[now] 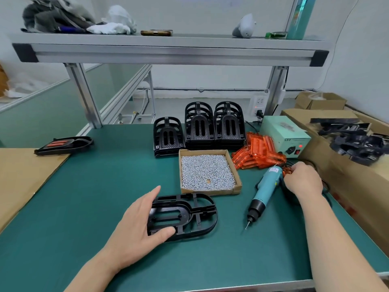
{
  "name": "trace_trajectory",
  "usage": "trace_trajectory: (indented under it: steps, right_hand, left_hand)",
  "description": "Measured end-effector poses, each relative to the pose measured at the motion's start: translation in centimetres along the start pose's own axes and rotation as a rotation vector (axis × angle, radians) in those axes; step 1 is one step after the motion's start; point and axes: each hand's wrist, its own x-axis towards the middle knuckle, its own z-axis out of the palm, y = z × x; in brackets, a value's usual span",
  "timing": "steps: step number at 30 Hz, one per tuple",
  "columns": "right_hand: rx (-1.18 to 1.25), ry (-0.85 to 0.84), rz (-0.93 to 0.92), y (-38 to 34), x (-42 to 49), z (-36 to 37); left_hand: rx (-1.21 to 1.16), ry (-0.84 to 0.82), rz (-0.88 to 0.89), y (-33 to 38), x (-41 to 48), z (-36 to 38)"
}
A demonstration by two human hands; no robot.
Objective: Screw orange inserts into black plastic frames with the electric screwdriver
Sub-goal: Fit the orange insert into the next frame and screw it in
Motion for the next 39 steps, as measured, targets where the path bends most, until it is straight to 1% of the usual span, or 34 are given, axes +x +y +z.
trace_trajectory:
  steps: [5,11,14,16,17,19,21,25,28,32,36,39]
  right_hand:
    - [-0.005,-0.003,0.043,0.4,-0.1,0.0]
    - [0.122,0.012,0.059,0.7,-0.4,-0.7]
    - [0.197,0.105,-0.021,0.6,-1.1,-1.7]
    - [0.332,0.141,-0.096,-0.1,-1.9,-2.3]
    - [0.424,0.13,-0.125,-0.6,-2.5,-2.5]
    - [0.608,0.06,-0.171,-1.6,-3.6,-2.7]
    - [0.754,-0.061,-0.212,-2.7,-4.8,-2.5]
    - [0.92,-0.316,-0.293,-5.2,-7.6,-1.7]
    - [0.989,-0.444,-0.319,-6.9,-9.6,-0.8]
    - [1.049,-0.584,-0.317,-8.9,-12.2,0.2]
    - [1.041,-0.683,-0.342,-10.5,-14.4,1.1]
    - [1.008,-0.73,-0.373,-11.6,-15.7,1.9]
  left_hand:
    - [0.004,-0.002,-0.009,0.3,0.0,-0.1]
    - [0.011,0.007,-0.015,0.2,0.0,0.0]
    - [0.006,0.013,-0.011,0.2,0.0,0.1]
    - [0.007,0.016,-0.004,0.2,0.0,0.1]
    - [0.009,0.018,0.001,0.2,0.0,0.1]
    - [0.015,0.027,0.014,0.2,0.0,0.1]
    - [0.009,0.037,0.022,0.2,0.0,0.1]
    - [-0.007,0.065,0.037,0.2,0.0,0.1]
    - [-0.025,0.119,0.05,0.3,-0.2,0.1]
    - [-0.019,0.237,0.084,0.3,-0.4,-0.1]
    - [-0.018,0.324,0.095,0.4,-0.4,-0.2]
    - [-0.02,0.353,0.113,0.5,-0.4,-0.3]
